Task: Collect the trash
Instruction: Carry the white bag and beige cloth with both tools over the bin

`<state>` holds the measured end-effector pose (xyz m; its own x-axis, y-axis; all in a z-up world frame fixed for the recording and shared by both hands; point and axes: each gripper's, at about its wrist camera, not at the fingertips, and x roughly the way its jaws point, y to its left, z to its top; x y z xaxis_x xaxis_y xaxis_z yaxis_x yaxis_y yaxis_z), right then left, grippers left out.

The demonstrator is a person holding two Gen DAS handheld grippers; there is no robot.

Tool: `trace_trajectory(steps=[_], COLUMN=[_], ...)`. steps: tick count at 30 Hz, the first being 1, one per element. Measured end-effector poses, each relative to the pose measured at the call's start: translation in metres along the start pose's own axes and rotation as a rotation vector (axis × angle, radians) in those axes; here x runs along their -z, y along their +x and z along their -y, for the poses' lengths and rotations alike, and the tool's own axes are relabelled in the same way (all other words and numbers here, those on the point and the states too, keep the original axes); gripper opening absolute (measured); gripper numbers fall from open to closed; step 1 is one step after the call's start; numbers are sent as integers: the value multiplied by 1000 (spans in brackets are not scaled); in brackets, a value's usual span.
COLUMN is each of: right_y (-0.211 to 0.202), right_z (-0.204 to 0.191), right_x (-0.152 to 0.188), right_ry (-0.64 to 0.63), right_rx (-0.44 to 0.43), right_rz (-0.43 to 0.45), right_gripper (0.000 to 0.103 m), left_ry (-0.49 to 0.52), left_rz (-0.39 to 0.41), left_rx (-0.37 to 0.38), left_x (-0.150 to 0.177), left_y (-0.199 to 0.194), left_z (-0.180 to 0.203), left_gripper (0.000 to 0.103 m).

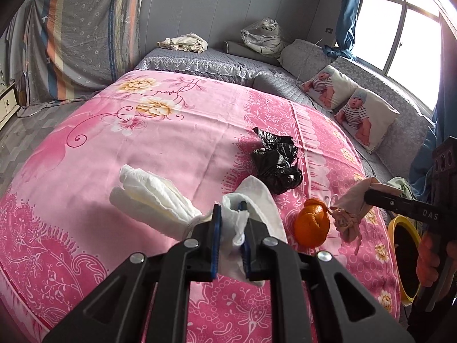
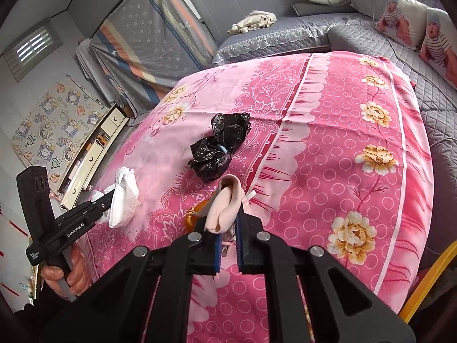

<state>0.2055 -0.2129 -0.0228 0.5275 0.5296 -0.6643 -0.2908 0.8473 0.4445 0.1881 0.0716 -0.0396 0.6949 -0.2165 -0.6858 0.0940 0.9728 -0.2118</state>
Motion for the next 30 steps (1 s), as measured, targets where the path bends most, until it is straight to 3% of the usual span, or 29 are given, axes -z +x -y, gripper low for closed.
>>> trace_trajectory(steps=[15, 30], right_y=[-53, -102], right_z=[-9, 45], right_x=[17, 37], right_ry=[-27, 47], right_rx=[1, 84], right_rz=[64, 132], right_gripper=[7, 7], left_ry=[79, 222], left_rz=[72, 69], left_rx=[39, 156], left_x=[9, 13], left_y=[-53, -66], left_z=[32, 110], left_gripper=[11, 11])
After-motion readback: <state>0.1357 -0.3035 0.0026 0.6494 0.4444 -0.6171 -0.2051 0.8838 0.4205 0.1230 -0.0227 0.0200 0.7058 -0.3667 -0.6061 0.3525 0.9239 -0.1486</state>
